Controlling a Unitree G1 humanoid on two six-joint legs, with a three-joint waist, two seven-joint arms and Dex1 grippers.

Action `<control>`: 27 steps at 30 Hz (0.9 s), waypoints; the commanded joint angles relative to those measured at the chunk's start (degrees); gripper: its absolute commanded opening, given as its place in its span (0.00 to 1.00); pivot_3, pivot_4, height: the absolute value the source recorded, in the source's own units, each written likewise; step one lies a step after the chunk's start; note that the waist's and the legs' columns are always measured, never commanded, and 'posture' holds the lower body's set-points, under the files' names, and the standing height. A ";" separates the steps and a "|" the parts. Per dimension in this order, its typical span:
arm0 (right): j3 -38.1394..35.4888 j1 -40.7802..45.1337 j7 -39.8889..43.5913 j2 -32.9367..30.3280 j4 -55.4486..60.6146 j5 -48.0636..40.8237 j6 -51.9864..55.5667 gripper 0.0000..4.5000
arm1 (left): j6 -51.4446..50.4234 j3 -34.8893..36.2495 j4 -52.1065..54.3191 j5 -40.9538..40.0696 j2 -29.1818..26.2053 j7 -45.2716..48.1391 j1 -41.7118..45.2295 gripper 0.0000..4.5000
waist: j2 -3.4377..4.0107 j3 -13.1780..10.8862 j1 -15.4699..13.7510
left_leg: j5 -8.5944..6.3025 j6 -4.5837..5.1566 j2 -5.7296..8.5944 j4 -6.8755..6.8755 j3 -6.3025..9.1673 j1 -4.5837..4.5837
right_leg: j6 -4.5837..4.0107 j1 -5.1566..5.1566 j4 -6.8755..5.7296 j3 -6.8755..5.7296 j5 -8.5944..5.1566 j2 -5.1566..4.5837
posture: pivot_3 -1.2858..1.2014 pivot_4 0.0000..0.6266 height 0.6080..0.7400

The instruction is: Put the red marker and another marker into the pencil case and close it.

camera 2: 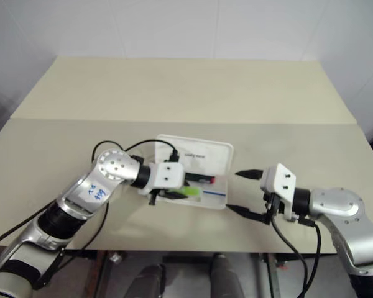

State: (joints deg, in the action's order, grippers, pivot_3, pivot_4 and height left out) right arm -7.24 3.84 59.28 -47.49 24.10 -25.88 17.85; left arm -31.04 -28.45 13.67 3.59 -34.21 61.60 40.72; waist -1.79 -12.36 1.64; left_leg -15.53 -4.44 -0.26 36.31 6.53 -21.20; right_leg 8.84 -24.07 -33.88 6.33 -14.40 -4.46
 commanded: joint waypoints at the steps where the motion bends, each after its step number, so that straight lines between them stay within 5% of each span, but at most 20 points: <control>1: -1.09 0.03 -0.46 -0.35 1.60 -0.53 -0.09 1.00 | 0.45 -0.09 0.96 1.16 0.47 -0.69 1.14 0.54 | 0.00 0.00 -0.01 | 0.00 0.00 0.00 0.00 0.00 0.00 | 0.01 0.00 0.00 0.00 0.01 0.00 | 0.52 0.24 1.00; 7: -0.95 0.29 -0.52 -0.41 1.46 -0.45 0.07 1.00 | -0.50 -0.03 0.61 2.05 0.55 -0.85 1.13 0.99 | 0.00 0.00 0.06 | 0.00 0.00 0.00 -0.02 0.00 0.02 | 0.16 0.00 0.00 0.00 0.08 0.00 | 0.52 0.24 1.00; 27: -2.53 -0.69 4.34 -5.70 -4.36 1.51 -2.63 1.00 | 12.98 10.89 1.26 -10.26 -0.10 2.28 -4.50 1.00 | 0.00 0.00 -0.02 | 0.00 0.00 0.00 0.00 -0.01 0.02 | 0.22 0.01 0.01 0.01 0.12 -0.01 | 0.52 0.24 1.00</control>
State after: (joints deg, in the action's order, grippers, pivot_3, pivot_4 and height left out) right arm -7.76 3.06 62.16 -51.78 20.51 -24.82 17.00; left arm -19.81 -19.80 13.20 -4.74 -34.22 63.45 36.58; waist -1.78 -12.36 1.62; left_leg -15.53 -4.44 -0.26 36.31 6.53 -21.16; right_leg 9.06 -24.02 -33.87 6.33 -14.28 -4.46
